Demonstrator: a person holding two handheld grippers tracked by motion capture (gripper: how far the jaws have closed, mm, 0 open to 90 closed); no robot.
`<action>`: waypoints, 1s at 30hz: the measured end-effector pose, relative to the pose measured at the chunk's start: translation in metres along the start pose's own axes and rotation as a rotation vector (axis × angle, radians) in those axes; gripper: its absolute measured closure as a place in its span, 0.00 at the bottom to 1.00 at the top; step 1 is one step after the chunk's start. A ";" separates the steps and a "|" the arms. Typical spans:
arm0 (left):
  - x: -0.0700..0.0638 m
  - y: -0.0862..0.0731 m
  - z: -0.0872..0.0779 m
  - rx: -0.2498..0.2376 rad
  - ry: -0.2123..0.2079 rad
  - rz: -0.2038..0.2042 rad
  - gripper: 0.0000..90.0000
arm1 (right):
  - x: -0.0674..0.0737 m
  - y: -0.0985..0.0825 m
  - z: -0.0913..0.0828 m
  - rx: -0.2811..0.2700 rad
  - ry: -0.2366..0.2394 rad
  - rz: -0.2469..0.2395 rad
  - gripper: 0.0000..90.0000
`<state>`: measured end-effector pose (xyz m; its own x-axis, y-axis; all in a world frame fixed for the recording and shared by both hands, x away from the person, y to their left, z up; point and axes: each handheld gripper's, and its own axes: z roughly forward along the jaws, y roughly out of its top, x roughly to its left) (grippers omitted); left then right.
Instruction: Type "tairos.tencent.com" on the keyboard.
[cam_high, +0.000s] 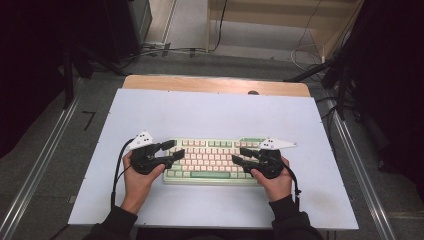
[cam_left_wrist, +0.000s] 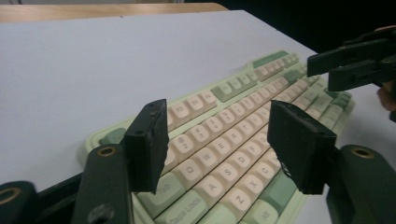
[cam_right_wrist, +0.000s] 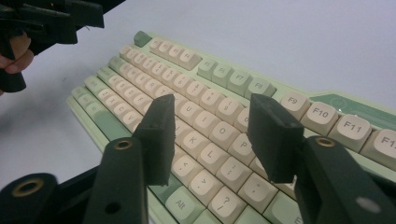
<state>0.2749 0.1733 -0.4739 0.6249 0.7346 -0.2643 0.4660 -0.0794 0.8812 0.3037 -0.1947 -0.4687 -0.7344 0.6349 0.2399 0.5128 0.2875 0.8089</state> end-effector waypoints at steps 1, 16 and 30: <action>0.001 0.000 -0.001 -0.006 0.006 -0.002 0.43 | 0.000 0.000 0.000 0.001 0.002 -0.002 0.58; 0.014 -0.006 -0.013 -0.058 0.061 -0.077 0.42 | 0.005 0.000 -0.002 -0.001 -0.005 -0.035 0.94; 0.013 -0.007 -0.013 -0.059 0.058 -0.084 0.42 | 0.009 0.000 -0.001 0.018 0.006 -0.055 0.97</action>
<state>0.2720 0.1925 -0.4782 0.5476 0.7747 -0.3163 0.4762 0.0223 0.8790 0.2968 -0.1900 -0.4665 -0.7646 0.6131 0.1986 0.4792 0.3348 0.8113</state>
